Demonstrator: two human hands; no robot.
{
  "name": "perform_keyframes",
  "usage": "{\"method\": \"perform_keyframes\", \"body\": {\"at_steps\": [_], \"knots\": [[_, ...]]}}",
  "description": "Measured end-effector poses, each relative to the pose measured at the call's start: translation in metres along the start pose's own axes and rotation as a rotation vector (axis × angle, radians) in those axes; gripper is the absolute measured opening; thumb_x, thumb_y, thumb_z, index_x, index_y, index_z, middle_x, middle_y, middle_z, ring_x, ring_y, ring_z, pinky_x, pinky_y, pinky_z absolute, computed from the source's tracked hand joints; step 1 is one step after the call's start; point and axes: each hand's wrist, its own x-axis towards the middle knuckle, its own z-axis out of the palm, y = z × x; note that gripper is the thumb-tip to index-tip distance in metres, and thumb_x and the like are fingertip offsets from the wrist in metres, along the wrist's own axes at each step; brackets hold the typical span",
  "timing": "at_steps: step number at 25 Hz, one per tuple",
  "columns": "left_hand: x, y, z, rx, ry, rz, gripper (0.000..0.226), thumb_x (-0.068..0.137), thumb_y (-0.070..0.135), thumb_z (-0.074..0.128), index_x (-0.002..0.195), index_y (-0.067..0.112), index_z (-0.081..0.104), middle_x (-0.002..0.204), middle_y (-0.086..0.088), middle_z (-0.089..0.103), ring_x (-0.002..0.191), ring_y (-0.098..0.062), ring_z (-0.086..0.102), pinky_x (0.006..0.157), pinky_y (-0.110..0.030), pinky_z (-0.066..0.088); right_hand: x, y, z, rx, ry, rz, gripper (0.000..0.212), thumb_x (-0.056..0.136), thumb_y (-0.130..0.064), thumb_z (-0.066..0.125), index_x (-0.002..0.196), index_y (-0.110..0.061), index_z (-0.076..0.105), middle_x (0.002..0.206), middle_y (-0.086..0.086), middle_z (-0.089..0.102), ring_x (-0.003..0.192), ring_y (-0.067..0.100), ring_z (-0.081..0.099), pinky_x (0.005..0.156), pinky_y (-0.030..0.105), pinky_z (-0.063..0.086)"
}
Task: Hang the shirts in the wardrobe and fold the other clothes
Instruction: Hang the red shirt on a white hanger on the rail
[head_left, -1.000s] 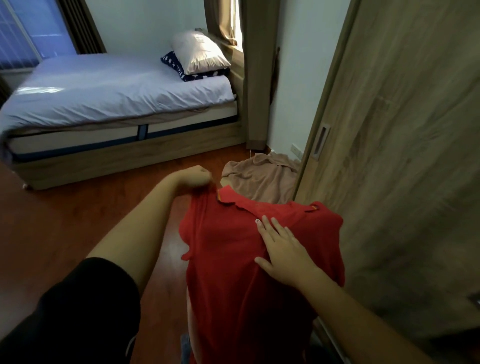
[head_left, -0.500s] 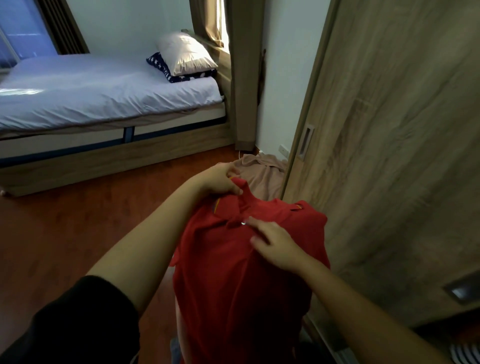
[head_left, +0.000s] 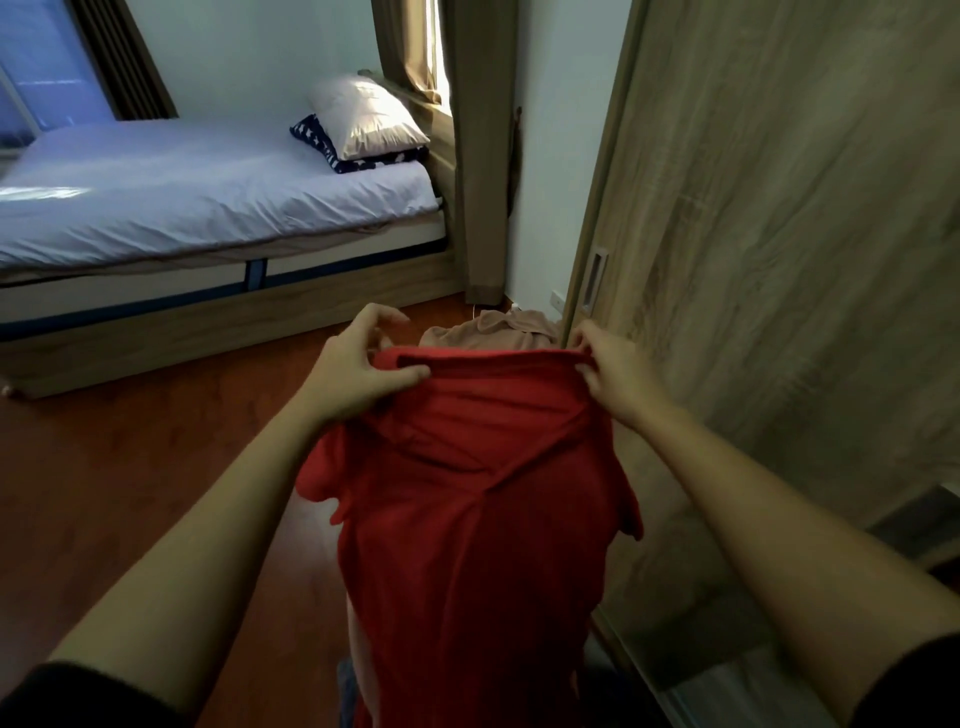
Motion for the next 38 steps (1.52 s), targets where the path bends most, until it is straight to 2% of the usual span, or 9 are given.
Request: {"method": "perform_keyframes", "body": {"at_steps": [4, 8, 12, 15, 17, 20, 26, 29, 38], "knots": [[-0.016, 0.013, 0.007, 0.289, 0.146, 0.104, 0.021, 0.073, 0.014, 0.058, 0.09, 0.018, 0.048, 0.089, -0.001, 0.051, 0.081, -0.024, 0.053, 0.071, -0.035, 0.039, -0.037, -0.025, -0.06, 0.043, -0.049, -0.125, 0.034, 0.063, 0.017, 0.046, 0.069, -0.007, 0.069, 0.115, 0.011, 0.062, 0.104, 0.018, 0.057, 0.086, 0.014, 0.034], [-0.053, 0.071, 0.008, 0.421, 0.422, 0.105, 0.025, 0.069, 0.01, 0.047, 0.086, 0.01, 0.064, 0.089, -0.015, 0.068, 0.085, -0.035, 0.062, 0.072, -0.038, 0.047, -0.088, -0.066, -0.101, -0.072, 0.081, 0.06, 0.039, 0.072, 0.003, 0.047, 0.095, -0.011, 0.075, 0.106, 0.012, 0.07, 0.1, 0.029, 0.063, 0.095, 0.033, 0.047], [-0.11, 0.18, 0.004, 0.141, 0.607, 0.293, 0.029, 0.068, 0.011, 0.042, 0.08, 0.003, 0.068, 0.072, -0.009, 0.064, 0.068, -0.015, 0.055, 0.063, -0.024, 0.036, -0.159, -0.098, -0.186, -0.062, 0.393, 0.15, 0.03, 0.071, -0.006, 0.049, 0.087, -0.009, 0.074, 0.094, 0.013, 0.071, 0.092, 0.029, 0.064, 0.083, 0.033, 0.052], [-0.151, 0.251, 0.024, 0.054, 0.417, 0.524, 0.019, 0.072, 0.003, 0.042, 0.068, 0.0, 0.06, 0.07, -0.011, 0.056, 0.065, -0.008, 0.046, 0.061, -0.014, 0.032, -0.214, -0.1, -0.248, -0.238, 0.522, 0.238, 0.031, 0.072, -0.018, 0.045, 0.091, -0.015, 0.069, 0.099, 0.012, 0.067, 0.094, 0.036, 0.062, 0.078, 0.036, 0.05], [-0.173, 0.286, 0.045, 0.07, 0.271, 0.611, 0.023, 0.074, 0.006, 0.041, 0.061, 0.021, 0.054, 0.061, 0.0, 0.054, 0.061, -0.002, 0.051, 0.058, -0.009, 0.032, -0.26, -0.088, -0.281, -0.37, 0.536, 0.322, 0.025, 0.083, -0.019, 0.044, 0.099, -0.017, 0.063, 0.107, 0.012, 0.064, 0.099, 0.036, 0.06, 0.077, 0.036, 0.043], [-0.182, 0.323, 0.066, -0.015, 0.268, 0.635, 0.022, 0.077, 0.013, 0.044, 0.061, 0.028, 0.045, 0.056, 0.011, 0.054, 0.058, 0.004, 0.05, 0.056, -0.008, 0.033, -0.324, -0.065, -0.31, -0.466, 0.589, 0.286, 0.014, 0.088, -0.012, 0.041, 0.087, -0.014, 0.055, 0.09, 0.011, 0.065, 0.084, 0.035, 0.061, 0.068, 0.036, 0.032], [-0.183, 0.415, 0.147, 0.108, 0.273, 0.583, 0.061, 0.095, 0.044, 0.044, 0.047, 0.011, 0.027, 0.041, -0.002, 0.027, 0.049, -0.023, 0.039, 0.052, -0.036, 0.022, -0.424, -0.028, -0.366, -0.421, 0.568, 0.253, 0.022, 0.081, -0.009, 0.047, 0.073, -0.022, 0.064, 0.098, -0.004, 0.06, 0.084, 0.025, 0.059, 0.065, 0.033, 0.043], [-0.178, 0.452, 0.194, 0.018, 0.156, 0.525, 0.062, 0.099, 0.038, 0.037, 0.045, 0.008, 0.028, 0.044, -0.01, 0.034, 0.055, -0.025, 0.042, 0.056, -0.039, 0.015, -0.464, -0.004, -0.391, -0.433, 0.545, 0.304, 0.026, 0.074, -0.023, 0.045, 0.076, -0.028, 0.07, 0.097, -0.015, 0.064, 0.088, 0.017, 0.063, 0.073, 0.031, 0.048], [-0.126, 0.516, 0.331, -0.025, -0.233, 0.635, 0.054, 0.097, 0.05, 0.034, 0.072, 0.008, 0.058, 0.075, -0.008, 0.062, 0.081, -0.027, 0.057, 0.07, -0.036, 0.041, -0.508, 0.06, -0.453, -0.576, 0.446, 0.4, 0.022, 0.092, -0.024, 0.053, 0.11, -0.028, 0.066, 0.123, -0.014, 0.056, 0.109, 0.007, 0.056, 0.086, 0.027, 0.046]]}}
